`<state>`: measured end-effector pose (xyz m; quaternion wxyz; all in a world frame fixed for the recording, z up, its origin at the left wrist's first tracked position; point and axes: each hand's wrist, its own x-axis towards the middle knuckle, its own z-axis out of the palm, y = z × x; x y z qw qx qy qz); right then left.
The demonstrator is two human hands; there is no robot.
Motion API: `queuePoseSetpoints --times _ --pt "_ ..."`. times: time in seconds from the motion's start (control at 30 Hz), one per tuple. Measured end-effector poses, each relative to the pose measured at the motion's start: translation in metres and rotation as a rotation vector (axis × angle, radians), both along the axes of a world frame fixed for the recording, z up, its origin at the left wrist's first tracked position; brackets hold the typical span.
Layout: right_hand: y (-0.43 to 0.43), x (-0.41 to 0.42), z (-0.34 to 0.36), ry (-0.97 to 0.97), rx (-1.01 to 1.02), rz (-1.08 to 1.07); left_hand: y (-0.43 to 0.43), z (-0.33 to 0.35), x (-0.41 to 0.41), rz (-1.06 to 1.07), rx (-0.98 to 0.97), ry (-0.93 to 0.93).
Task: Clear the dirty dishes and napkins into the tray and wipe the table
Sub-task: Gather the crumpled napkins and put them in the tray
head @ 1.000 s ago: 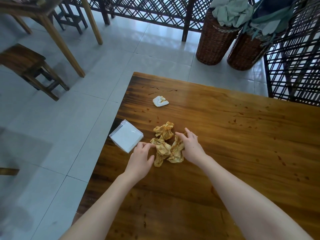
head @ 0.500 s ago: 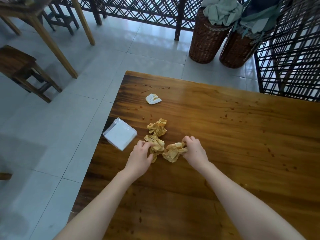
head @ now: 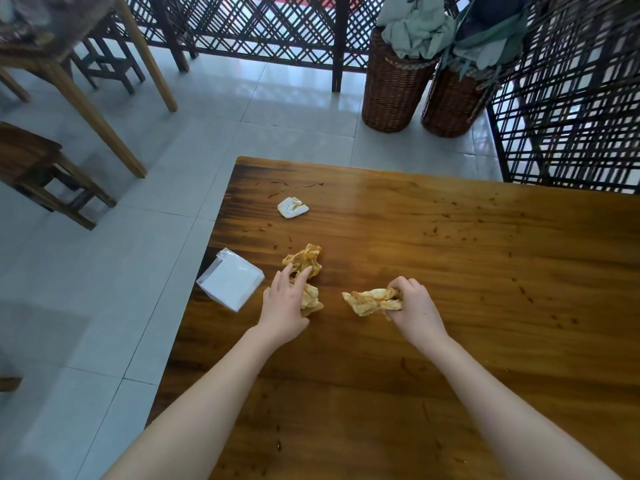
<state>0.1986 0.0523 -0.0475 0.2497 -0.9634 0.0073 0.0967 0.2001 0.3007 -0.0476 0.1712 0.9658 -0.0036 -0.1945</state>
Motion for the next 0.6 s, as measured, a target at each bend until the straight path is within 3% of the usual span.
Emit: queuePoseSetpoints --times 0.3,0.6 --pt "-0.021 -0.001 0.000 0.035 0.022 -0.056 0.002 0.006 0.044 -0.297 0.181 0.183" --pt "-0.027 0.000 -0.009 0.056 0.033 -0.092 -0.001 -0.006 0.047 -0.276 0.174 0.166"
